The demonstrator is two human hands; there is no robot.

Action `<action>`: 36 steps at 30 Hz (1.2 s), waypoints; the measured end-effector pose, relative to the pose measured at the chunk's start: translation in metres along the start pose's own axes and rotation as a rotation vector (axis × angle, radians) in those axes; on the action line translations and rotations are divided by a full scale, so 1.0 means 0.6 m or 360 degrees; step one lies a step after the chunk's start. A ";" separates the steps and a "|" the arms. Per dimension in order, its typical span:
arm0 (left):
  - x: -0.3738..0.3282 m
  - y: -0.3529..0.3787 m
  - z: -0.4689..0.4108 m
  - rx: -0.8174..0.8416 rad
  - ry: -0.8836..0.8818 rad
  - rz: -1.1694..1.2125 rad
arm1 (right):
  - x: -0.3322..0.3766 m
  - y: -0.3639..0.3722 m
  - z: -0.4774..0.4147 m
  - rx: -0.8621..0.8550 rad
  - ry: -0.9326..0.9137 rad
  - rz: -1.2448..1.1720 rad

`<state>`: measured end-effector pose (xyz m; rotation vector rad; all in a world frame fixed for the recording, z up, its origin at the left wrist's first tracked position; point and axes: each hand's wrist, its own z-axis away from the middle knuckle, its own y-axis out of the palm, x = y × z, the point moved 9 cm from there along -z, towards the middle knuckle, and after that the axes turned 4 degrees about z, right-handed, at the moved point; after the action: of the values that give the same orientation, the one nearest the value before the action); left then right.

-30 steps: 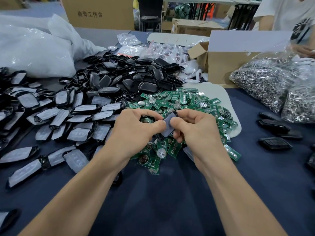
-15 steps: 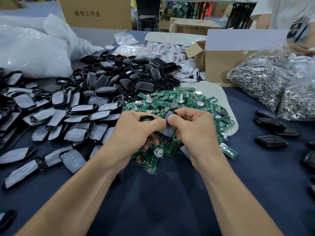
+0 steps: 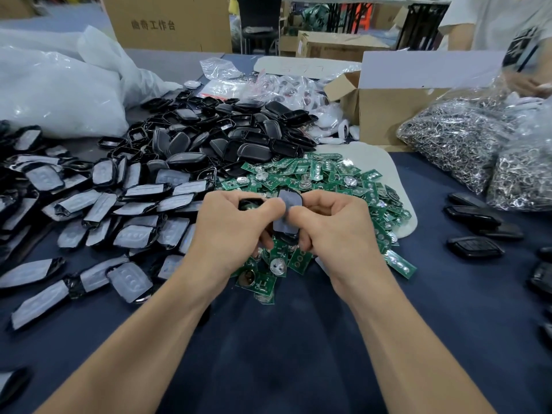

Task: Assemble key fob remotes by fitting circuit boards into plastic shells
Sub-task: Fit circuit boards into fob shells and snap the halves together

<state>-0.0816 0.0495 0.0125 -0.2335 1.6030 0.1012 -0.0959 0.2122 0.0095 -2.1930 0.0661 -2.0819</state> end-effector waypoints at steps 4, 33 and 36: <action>-0.005 -0.005 0.000 -0.0057 0.0033 -0.0033 | -0.001 0.004 -0.001 0.0108 0.0023 -0.0074; 0.026 0.018 0.005 0.0200 -0.0573 0.0872 | -0.017 0.060 0.020 0.0744 0.0590 -0.1404; 0.025 0.011 -0.002 0.0142 -0.0612 0.1196 | -0.024 0.055 0.017 0.0634 0.0685 -0.1548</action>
<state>-0.0847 0.0542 -0.0031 0.4467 1.2338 0.6133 -0.0852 0.1818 -0.0091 -1.6157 -1.4902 -2.6101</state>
